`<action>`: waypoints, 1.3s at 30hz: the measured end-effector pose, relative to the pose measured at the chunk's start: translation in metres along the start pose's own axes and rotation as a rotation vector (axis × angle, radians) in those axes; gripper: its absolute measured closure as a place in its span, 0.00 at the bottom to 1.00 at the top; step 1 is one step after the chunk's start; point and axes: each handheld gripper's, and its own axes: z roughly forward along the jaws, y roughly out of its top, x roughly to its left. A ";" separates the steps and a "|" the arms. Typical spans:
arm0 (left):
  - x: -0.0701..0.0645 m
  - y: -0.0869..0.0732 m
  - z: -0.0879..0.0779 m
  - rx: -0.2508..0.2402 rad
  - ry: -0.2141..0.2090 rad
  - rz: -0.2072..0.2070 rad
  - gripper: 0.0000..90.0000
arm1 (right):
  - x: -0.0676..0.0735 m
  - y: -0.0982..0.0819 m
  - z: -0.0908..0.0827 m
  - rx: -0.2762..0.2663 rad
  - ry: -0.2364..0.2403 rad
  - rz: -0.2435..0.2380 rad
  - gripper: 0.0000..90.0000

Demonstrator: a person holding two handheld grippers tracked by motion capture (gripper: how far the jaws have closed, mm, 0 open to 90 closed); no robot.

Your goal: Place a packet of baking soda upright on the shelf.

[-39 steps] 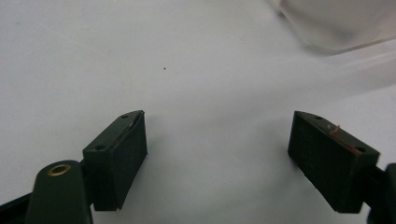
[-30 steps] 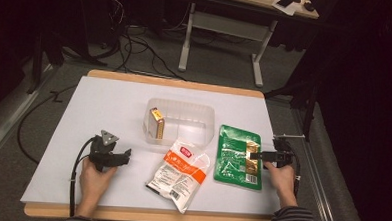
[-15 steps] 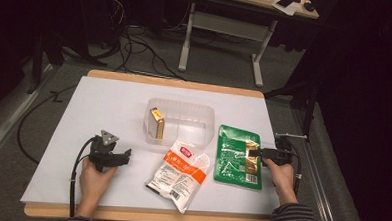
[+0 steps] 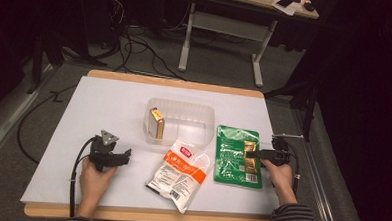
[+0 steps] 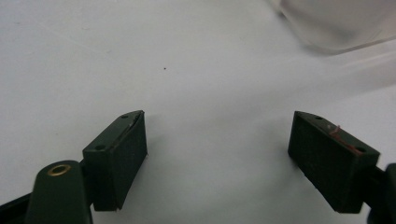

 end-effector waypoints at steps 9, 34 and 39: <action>0.000 0.000 0.000 0.000 0.000 0.000 0.22 | -0.002 0.001 0.001 0.009 -0.025 -0.044 0.67; 0.000 0.000 0.000 -0.002 -0.001 -0.003 0.22 | 0.005 0.000 -0.009 -0.052 0.040 -0.155 1.00; 0.000 0.000 0.000 -0.002 -0.001 -0.004 0.22 | 0.010 0.000 -0.017 -0.077 0.059 -0.181 1.00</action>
